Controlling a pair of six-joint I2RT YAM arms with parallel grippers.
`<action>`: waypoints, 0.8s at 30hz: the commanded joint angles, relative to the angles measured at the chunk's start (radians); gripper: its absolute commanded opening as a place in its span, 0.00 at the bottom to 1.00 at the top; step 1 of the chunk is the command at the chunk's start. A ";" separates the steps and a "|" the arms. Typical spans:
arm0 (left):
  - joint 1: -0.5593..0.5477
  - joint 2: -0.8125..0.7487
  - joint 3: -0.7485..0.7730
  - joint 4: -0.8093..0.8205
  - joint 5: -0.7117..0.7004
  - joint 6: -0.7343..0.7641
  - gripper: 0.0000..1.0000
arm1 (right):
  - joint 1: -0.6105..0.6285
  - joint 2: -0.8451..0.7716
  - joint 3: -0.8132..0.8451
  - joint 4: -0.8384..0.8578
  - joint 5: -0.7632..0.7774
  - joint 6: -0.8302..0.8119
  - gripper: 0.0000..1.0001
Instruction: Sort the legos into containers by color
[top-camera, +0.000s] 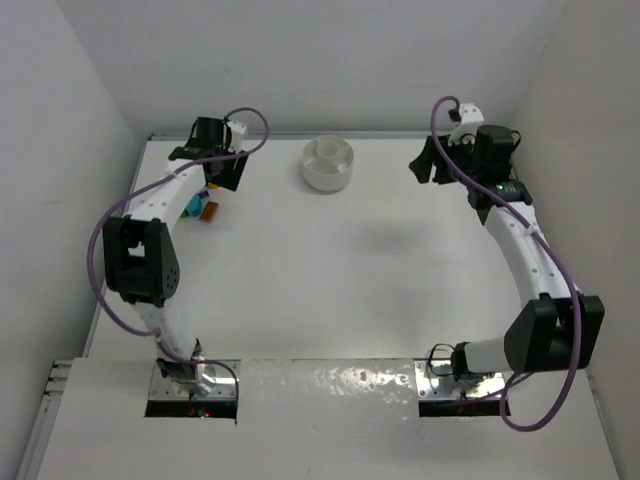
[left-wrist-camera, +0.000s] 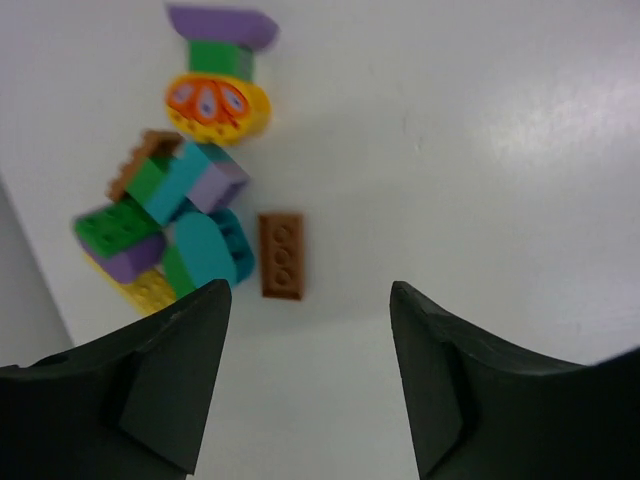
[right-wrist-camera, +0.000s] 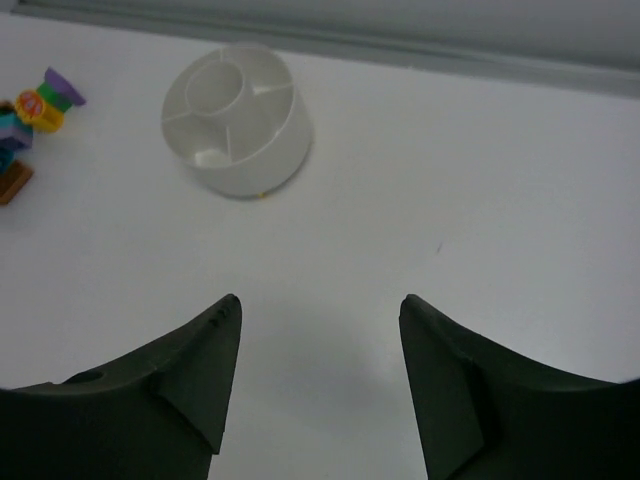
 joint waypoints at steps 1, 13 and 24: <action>0.021 0.076 0.111 -0.241 0.056 -0.037 0.64 | 0.061 0.017 0.041 -0.187 0.014 -0.021 0.66; 0.102 0.360 0.300 -0.276 0.087 -0.138 0.65 | 0.112 -0.104 -0.171 -0.115 -0.019 0.022 0.64; 0.162 0.391 0.285 -0.242 0.158 -0.111 0.61 | 0.113 -0.147 -0.198 -0.108 -0.027 0.037 0.62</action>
